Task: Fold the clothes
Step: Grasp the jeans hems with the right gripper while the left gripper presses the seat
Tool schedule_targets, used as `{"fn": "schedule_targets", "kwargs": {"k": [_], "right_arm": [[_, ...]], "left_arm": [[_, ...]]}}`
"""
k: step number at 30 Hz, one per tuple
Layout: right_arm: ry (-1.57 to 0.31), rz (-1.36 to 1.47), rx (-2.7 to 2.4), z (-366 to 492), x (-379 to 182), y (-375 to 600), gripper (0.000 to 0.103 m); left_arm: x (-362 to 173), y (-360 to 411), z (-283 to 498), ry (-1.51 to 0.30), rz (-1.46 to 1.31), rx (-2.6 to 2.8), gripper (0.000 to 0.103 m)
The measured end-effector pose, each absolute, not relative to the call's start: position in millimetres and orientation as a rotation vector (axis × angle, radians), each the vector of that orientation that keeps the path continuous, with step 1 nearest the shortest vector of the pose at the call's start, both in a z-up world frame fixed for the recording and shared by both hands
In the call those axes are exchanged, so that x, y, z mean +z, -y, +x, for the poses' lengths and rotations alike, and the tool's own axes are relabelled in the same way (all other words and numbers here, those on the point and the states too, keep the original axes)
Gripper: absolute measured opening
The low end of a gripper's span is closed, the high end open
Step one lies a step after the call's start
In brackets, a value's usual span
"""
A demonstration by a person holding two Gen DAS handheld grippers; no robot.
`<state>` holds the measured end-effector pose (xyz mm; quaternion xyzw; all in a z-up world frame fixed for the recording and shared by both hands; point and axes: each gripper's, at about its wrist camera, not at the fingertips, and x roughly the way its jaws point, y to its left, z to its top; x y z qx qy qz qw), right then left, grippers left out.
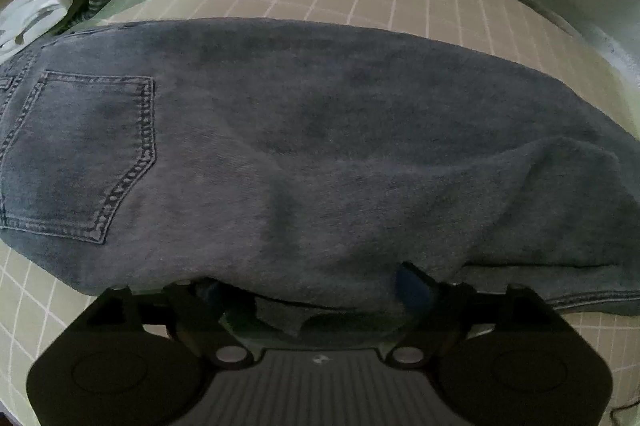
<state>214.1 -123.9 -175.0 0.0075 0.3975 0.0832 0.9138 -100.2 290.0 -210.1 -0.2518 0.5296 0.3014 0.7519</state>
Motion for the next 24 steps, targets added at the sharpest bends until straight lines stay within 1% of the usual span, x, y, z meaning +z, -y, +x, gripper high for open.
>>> {"fn": "schedule_targets", "kwargs": {"k": [2, 3, 4, 5, 8, 13, 17, 21, 24], "right_arm": [[-0.805, -0.042, 0.176, 213, -173, 121, 0.023], [-0.796, -0.036, 0.181, 213, -171, 124, 0.016], [-0.783, -0.029, 0.183, 213, -167, 129, 0.012], [-0.769, -0.023, 0.183, 214, -163, 134, 0.011], [-0.710, -0.026, 0.170, 215, -145, 150, 0.009], [-0.593, 0.035, 0.152, 221, -96, 186, 0.008], [-0.526, 0.024, 0.160, 224, -66, 195, 0.007], [-0.481, 0.012, 0.172, 220, -45, 192, 0.007], [-0.494, 0.006, 0.148, 217, -44, 193, 0.007]], "left_arm": [[-210, -290, -100, -1.157, -0.551, 0.657, 0.086], [-210, -290, -100, -1.157, -0.552, 0.657, 0.086], [-211, -290, -100, -1.158, -0.552, 0.656, 0.087], [-211, -290, -100, -1.158, -0.553, 0.656, 0.087], [-212, -292, -101, -1.157, -0.556, 0.652, 0.087], [-211, -293, -103, -1.155, -0.563, 0.661, 0.087], [-212, -300, -107, -1.149, -0.601, 0.667, 0.087], [-215, -311, -114, -1.142, -0.664, 0.675, 0.087], [-216, -315, -117, -1.143, -0.687, 0.665, 0.087]]}}
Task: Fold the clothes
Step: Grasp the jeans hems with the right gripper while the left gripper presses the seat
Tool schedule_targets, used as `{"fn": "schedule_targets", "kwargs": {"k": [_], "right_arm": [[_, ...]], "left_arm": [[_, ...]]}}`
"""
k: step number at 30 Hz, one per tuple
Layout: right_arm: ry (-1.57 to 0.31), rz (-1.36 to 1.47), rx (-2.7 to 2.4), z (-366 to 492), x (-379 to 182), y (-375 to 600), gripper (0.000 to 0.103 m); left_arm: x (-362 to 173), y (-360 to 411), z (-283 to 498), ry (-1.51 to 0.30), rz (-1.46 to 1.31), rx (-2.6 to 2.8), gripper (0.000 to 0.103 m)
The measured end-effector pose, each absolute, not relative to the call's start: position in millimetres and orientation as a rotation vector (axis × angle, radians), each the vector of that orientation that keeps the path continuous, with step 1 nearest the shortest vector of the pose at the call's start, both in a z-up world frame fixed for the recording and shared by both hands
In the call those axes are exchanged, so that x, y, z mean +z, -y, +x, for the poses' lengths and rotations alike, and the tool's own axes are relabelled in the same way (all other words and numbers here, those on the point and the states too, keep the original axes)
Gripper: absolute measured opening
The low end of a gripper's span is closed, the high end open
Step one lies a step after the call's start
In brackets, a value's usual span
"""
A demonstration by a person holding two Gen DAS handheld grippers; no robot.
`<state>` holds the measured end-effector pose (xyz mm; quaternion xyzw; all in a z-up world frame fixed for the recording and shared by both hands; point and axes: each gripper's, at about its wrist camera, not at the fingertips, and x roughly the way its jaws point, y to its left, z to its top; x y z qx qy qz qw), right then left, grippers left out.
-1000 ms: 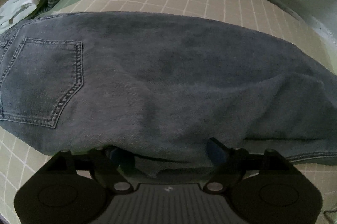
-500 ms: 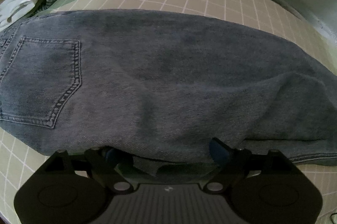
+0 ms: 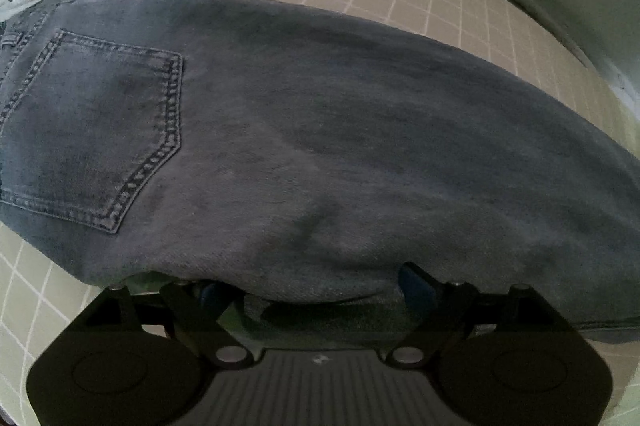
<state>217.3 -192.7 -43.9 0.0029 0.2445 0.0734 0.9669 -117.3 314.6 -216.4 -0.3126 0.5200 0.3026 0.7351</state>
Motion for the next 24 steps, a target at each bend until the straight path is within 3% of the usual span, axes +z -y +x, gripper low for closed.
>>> {"fn": "schedule_targets", "kwargs": {"k": [3, 5, 10, 13, 16, 19, 21, 22, 24], "right_arm": [[-0.550, -0.035, 0.070, 217, -62, 200, 0.007], [-0.606, -0.082, -0.010, 217, -84, 209, 0.000], [-0.795, -0.045, -0.121, 223, -134, 250, 0.000], [-0.807, -0.007, -0.052, 223, -137, 249, 0.005], [-0.779, 0.008, 0.047, 229, -137, 233, 0.022], [-0.754, -0.029, 0.117, 249, -136, 209, 0.025], [-0.743, -0.045, 0.184, 263, -137, 196, 0.040], [-0.745, -0.054, 0.220, 270, -138, 190, 0.055], [-0.757, -0.079, 0.290, 287, -140, 175, 0.064]], "left_arm": [[-218, -314, -119, -1.156, -0.672, 0.666, 0.088], [-220, -314, -119, -1.179, -0.656, 0.675, 0.088], [-225, -314, -118, -1.204, -0.649, 0.672, 0.090], [-226, -314, -114, -1.218, -0.642, 0.677, 0.092], [-229, -313, -109, -1.233, -0.635, 0.686, 0.095], [-231, -313, -105, -1.246, -0.631, 0.695, 0.097], [-232, -312, -103, -1.251, -0.629, 0.699, 0.099], [-233, -312, -102, -1.252, -0.629, 0.701, 0.100], [-234, -311, -100, -1.257, -0.626, 0.705, 0.103]]}}
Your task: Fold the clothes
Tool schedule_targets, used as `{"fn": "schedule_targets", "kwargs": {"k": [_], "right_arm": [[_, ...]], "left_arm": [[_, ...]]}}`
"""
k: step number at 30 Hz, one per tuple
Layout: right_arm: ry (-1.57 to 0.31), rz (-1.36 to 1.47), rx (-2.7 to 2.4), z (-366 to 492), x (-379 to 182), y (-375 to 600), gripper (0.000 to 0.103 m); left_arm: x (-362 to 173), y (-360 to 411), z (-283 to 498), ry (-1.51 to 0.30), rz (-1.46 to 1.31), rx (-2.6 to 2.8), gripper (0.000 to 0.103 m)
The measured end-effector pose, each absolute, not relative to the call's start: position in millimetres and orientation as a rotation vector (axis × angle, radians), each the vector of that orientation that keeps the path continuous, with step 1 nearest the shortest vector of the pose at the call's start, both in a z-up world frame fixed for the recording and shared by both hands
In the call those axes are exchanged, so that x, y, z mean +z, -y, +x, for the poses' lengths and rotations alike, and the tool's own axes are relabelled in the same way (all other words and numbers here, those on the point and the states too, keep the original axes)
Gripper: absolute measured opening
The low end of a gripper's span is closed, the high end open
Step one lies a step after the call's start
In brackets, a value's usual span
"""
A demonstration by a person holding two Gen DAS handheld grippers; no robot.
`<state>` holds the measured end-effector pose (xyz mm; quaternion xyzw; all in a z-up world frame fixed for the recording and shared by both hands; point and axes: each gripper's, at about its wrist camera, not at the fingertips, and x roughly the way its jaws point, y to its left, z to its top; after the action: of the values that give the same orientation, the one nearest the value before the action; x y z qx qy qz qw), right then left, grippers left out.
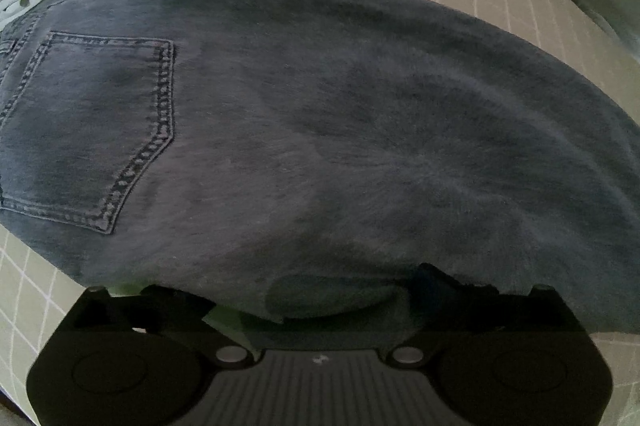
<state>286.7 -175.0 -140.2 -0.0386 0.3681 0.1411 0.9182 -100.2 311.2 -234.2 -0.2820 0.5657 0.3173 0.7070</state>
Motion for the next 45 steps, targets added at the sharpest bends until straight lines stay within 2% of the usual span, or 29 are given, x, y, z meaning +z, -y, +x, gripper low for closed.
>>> {"fn": "schedule_targets", "kwargs": {"k": [7, 9, 10, 11, 19, 23, 27, 29, 31, 32, 35, 42, 45], "right_arm": [[-0.878, -0.135, 0.378, 324, -169, 154, 0.065], [-0.881, -0.100, 0.412, 326, -170, 158, 0.055], [-0.869, -0.096, 0.426, 327, -168, 159, 0.028], [-0.850, -0.099, 0.438, 327, -165, 159, 0.016], [-0.637, -0.214, 0.459, 345, -139, 142, 0.015], [-0.621, -0.412, 0.386, 344, -159, 103, 0.016], [-0.706, -0.361, 0.253, 350, -173, 101, 0.022], [-0.721, -0.332, 0.177, 347, -170, 103, 0.057], [-0.726, -0.285, 0.125, 335, -160, 107, 0.067], [-0.738, -0.236, 0.115, 325, -154, 110, 0.078], [-0.757, -0.088, 0.180, 274, -141, 104, 0.100], [-0.779, -0.102, 0.454, 119, -141, 32, 0.103], [-0.808, -0.127, 0.591, 63, -142, 2, 0.103]], "left_arm": [[-236, -310, -96, -1.260, -0.630, 0.741, 0.103], [-237, -310, -96, -1.260, -0.631, 0.745, 0.103], [-237, -310, -95, -1.259, -0.632, 0.747, 0.103], [-237, -310, -95, -1.259, -0.633, 0.751, 0.103], [-238, -308, -95, -1.243, -0.634, 0.768, 0.103], [-238, -307, -95, -1.236, -0.634, 0.775, 0.103], [-237, -306, -94, -1.229, -0.629, 0.772, 0.103], [-237, -305, -94, -1.221, -0.625, 0.774, 0.103], [-236, -303, -94, -1.203, -0.619, 0.781, 0.103], [-236, -301, -95, -1.192, -0.615, 0.784, 0.103], [-235, -298, -97, -1.166, -0.604, 0.786, 0.103], [-228, -297, -145, -1.029, -0.705, 0.648, 0.103], [-218, -307, -143, -0.936, -0.714, 0.629, 0.103]]}}
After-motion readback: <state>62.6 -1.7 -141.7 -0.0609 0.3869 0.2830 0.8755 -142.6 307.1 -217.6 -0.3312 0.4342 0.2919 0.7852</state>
